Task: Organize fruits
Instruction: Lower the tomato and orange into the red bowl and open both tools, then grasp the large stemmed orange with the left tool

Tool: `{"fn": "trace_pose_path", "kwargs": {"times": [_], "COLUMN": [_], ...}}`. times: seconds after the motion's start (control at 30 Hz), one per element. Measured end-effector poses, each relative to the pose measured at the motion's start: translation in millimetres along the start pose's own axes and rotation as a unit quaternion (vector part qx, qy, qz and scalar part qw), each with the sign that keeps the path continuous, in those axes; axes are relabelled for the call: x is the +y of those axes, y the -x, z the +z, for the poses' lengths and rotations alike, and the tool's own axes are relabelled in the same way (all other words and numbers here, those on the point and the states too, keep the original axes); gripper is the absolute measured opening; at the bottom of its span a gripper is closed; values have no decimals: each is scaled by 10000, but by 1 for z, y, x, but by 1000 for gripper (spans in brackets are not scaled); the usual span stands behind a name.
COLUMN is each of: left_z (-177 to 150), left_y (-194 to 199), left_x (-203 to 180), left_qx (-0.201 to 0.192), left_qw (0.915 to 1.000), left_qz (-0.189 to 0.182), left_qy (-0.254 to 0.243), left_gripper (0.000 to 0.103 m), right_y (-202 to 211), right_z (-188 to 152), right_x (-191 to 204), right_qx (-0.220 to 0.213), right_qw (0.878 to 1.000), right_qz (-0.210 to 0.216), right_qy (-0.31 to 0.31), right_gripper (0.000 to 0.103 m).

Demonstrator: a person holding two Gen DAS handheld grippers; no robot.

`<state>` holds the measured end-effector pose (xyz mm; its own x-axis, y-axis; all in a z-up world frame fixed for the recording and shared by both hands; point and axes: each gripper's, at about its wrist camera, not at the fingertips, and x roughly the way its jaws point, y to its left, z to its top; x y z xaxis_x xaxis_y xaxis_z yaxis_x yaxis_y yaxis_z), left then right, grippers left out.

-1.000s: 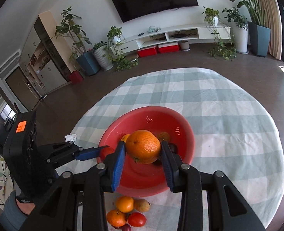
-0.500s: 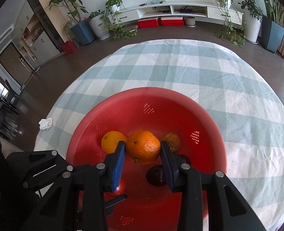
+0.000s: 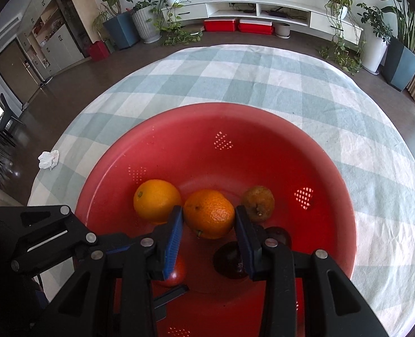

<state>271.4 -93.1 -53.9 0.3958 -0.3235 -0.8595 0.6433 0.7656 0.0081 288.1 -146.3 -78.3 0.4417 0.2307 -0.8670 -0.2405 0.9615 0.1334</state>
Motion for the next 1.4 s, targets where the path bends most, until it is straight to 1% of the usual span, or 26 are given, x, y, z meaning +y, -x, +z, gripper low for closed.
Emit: {"fn": "trace_pose_path", "kwargs": {"times": [0.03,0.2,0.27,0.3,0.43,0.47,0.5,0.63,0.7,0.77,0.83,1.0,1.17,1.3,1.4], "left_z": [1,3,4,5,-2,-2,-3,-10,-16,-26,-38,-70,-111,-120,-119], "left_y": [0,2,3,4,15,18,21,41,55,67,74,80,86,76,71], "left_x": [2,4,4,4,-3,-4,-6,-10,-11,-10,-11,-22,-57,-73,-80], "left_qx": [-22,-60,-78,-94,-169,-198,-245,-457,-623,-797,-840,-693,-535,-477,-430], "left_qw": [10000,10000,10000,9999,9998,9997,9996,9988,9978,9962,9956,9959,9965,9971,9972], "left_qz": [-10,24,33,62,110,128,131,131,126,123,113,13,-72,-63,-58], "left_qy": [37,45,50,52,49,37,28,86,185,322,401,575,638,589,602], "left_gripper": [43,45,49,50,58,60,61,64,71,82,82,82,82,82,82], "right_y": [-1,-1,2,4,18,24,30,62,82,101,117,143,148,147,144], "right_z": [-1,-2,-2,-2,-1,-2,-2,-10,-20,-34,-51,-103,-154,-181,-193], "right_x": [0,0,1,1,1,1,0,-2,-4,-5,-5,-4,-2,0,1], "right_qx": [21,15,-22,-59,-241,-297,-359,-725,-969,-1179,-1327,-1551,-1594,-1547,-1438], "right_qw": [10000,10000,10000,10000,9997,9995,9993,9971,9948,9924,9904,9860,9834,9826,9835], "right_qz": [-7,-5,-17,-10,11,18,22,106,124,152,178,243,202,212,235], "right_qy": [9,-29,0,2,-45,-67,-98,-203,-277,-329,-345,-559,-844,-1003,-1074], "right_gripper": [40,41,41,44,51,54,58,64,70,72,73,75,75,75,74]}}
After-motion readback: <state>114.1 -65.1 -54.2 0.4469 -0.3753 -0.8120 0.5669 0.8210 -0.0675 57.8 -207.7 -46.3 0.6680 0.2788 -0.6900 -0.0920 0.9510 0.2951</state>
